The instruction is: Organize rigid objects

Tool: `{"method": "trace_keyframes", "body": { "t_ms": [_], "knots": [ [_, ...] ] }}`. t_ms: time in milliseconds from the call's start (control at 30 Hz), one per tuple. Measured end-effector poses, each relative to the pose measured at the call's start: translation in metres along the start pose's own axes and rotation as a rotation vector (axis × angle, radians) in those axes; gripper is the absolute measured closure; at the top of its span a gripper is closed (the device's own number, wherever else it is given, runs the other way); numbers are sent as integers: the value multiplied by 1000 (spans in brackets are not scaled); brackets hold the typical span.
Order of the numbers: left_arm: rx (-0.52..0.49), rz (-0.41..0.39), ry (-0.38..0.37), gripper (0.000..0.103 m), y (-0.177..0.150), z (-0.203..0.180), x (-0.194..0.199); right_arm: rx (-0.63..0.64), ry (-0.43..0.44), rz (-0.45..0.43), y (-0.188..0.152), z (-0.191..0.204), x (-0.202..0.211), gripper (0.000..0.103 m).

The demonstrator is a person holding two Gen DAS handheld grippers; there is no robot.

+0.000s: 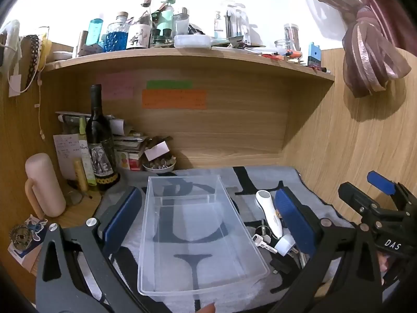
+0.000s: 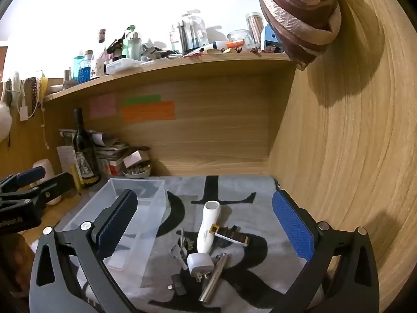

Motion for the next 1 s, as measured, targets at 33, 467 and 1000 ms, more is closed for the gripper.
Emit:
{"method": "trace_keyframes", "body": {
  "t_ms": [33, 467, 1000],
  "knots": [
    [-7, 0, 2, 0, 0, -1, 0, 3, -1, 0, 0, -1, -1, 0],
    [4, 2, -17, 0, -1, -1, -2, 19, 16, -25, 2, 4, -1, 0],
    [-5, 0, -25, 0, 0, -1, -2, 13, 30, -32, 4, 7, 1, 0]
  ]
}}
Point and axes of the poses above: each gripper's, at about its wrist camera, not at the fingertips, and x roughly against the way its jaws point, z to its left, y to its top, the point moved 2 cm from there along -x, roughly the way its jaws point, and after that the axes turned 6 degrees about -z, right-handed, at the moved point
